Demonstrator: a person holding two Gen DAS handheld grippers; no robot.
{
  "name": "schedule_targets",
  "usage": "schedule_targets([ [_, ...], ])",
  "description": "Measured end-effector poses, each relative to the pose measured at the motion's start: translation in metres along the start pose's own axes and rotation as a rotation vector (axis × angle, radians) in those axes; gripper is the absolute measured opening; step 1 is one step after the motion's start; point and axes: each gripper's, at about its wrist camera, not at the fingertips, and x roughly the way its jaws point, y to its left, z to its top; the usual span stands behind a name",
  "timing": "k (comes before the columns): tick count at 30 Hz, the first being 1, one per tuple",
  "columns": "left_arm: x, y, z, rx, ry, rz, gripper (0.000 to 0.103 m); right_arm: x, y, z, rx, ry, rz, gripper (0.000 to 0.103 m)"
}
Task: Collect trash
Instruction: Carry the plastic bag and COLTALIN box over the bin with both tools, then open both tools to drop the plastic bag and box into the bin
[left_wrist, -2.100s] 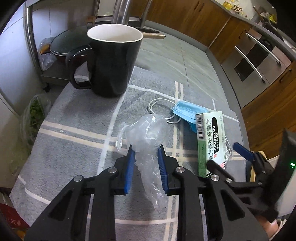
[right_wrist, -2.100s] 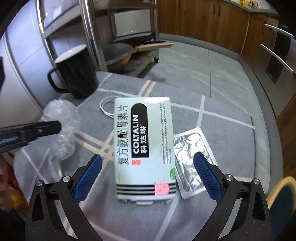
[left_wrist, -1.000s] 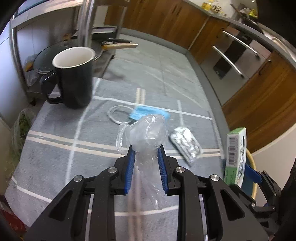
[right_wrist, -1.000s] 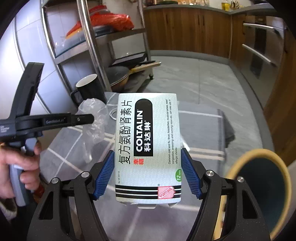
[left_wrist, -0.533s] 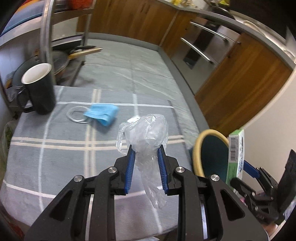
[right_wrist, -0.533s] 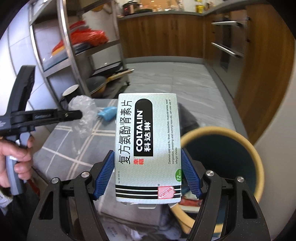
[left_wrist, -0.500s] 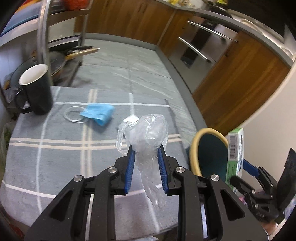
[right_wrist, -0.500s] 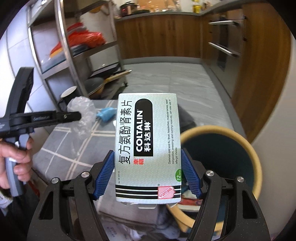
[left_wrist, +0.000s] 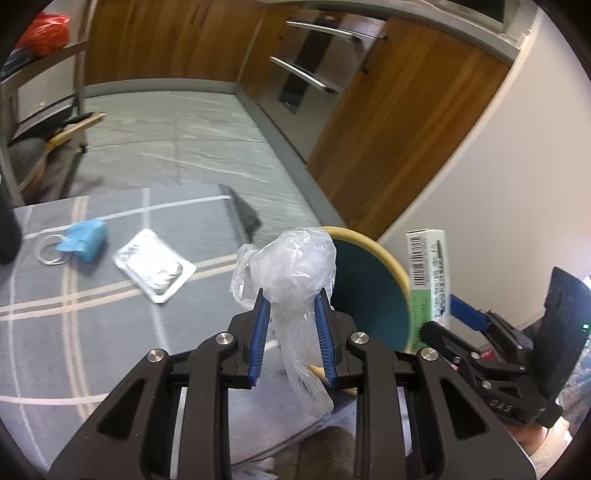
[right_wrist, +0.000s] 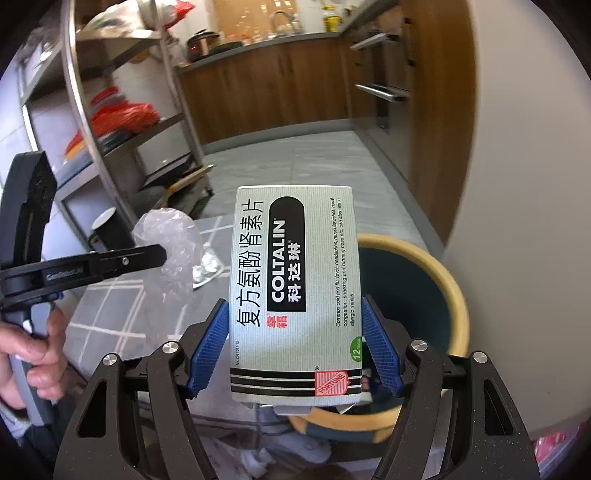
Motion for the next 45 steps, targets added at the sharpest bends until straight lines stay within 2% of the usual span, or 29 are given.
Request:
schedule_targets([
  [3, 0.013, -0.018, 0.0, 0.012, 0.008, -0.045, 0.024, -0.001, -0.017, -0.005, 0.036, 0.004, -0.025, 0.072],
  [11, 0.052, -0.051, -0.006, 0.045, 0.064, -0.101, 0.024, 0.005, -0.047, -0.02, 0.113, 0.053, -0.06, 0.072],
  [23, 0.104, -0.057, -0.021, 0.091, 0.173, -0.043, 0.026, 0.021, -0.055, -0.026, 0.129, 0.114, -0.08, 0.072],
  [26, 0.112, -0.055, -0.024, 0.079, 0.194, -0.045, 0.032, 0.027, -0.052, -0.024, 0.118, 0.132, -0.083, 0.072],
  [29, 0.114, -0.053, -0.024, 0.074, 0.19, -0.032, 0.044, 0.03, -0.053, -0.025, 0.114, 0.148, -0.086, 0.072],
  [31, 0.112, -0.05, -0.023, 0.064, 0.18, -0.018, 0.063, 0.033, -0.054, -0.026, 0.115, 0.157, -0.087, 0.072],
  [32, 0.11, -0.049, -0.022, 0.06, 0.174, -0.014, 0.066, 0.034, -0.054, -0.027, 0.116, 0.16, -0.088, 0.072],
  [42, 0.089, -0.029, -0.015, 0.022, 0.135, -0.013, 0.069, 0.051, -0.049, -0.029, 0.078, 0.201, -0.108, 0.072],
  [45, 0.083, -0.022, -0.015, 0.014, 0.128, 0.001, 0.071, 0.055, -0.045, -0.028, 0.062, 0.205, -0.128, 0.076],
])
